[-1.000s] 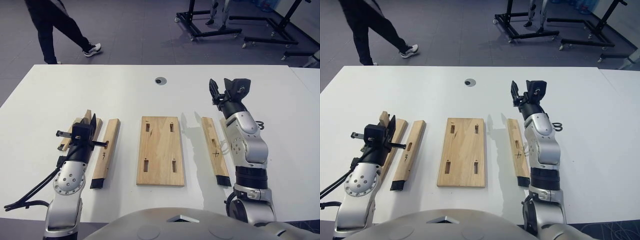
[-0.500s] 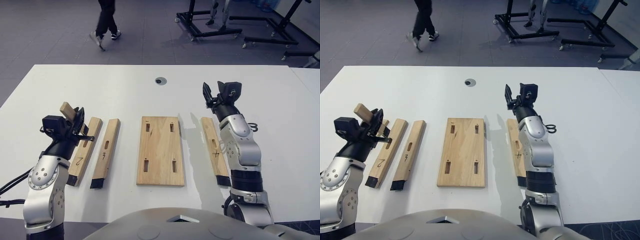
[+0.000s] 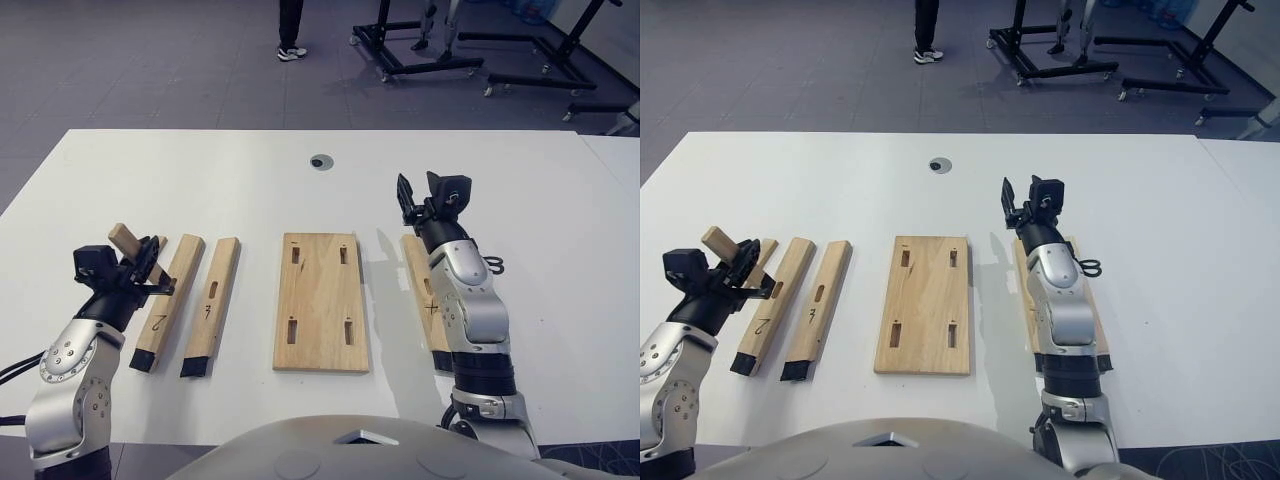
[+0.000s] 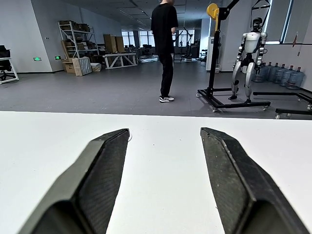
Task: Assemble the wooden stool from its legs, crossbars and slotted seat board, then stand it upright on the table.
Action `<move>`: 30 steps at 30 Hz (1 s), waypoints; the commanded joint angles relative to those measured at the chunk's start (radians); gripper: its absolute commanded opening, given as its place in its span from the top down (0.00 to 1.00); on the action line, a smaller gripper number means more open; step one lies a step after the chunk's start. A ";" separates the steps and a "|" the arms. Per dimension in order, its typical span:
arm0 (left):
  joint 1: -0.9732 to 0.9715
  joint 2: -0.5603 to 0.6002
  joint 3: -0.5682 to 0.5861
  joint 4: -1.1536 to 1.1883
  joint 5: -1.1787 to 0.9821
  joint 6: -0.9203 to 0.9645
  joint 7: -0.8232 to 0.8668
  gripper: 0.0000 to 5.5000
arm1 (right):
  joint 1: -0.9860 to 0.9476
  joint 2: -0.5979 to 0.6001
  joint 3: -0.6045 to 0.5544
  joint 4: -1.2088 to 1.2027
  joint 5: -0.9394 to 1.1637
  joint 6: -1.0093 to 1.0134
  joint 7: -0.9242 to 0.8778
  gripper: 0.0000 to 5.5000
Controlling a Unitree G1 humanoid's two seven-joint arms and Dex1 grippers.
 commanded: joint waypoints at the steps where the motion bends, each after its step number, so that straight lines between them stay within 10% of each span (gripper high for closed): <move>1: -0.009 -0.013 -0.001 0.026 -0.017 0.036 0.019 0.93 | -0.006 0.011 0.005 0.013 -0.010 -0.014 -0.008 0.51; 30: -0.040 0.003 -0.099 0.204 0.115 -0.063 -0.033 0.93 | -0.038 0.023 -0.027 0.089 -0.021 -0.080 -0.030 0.51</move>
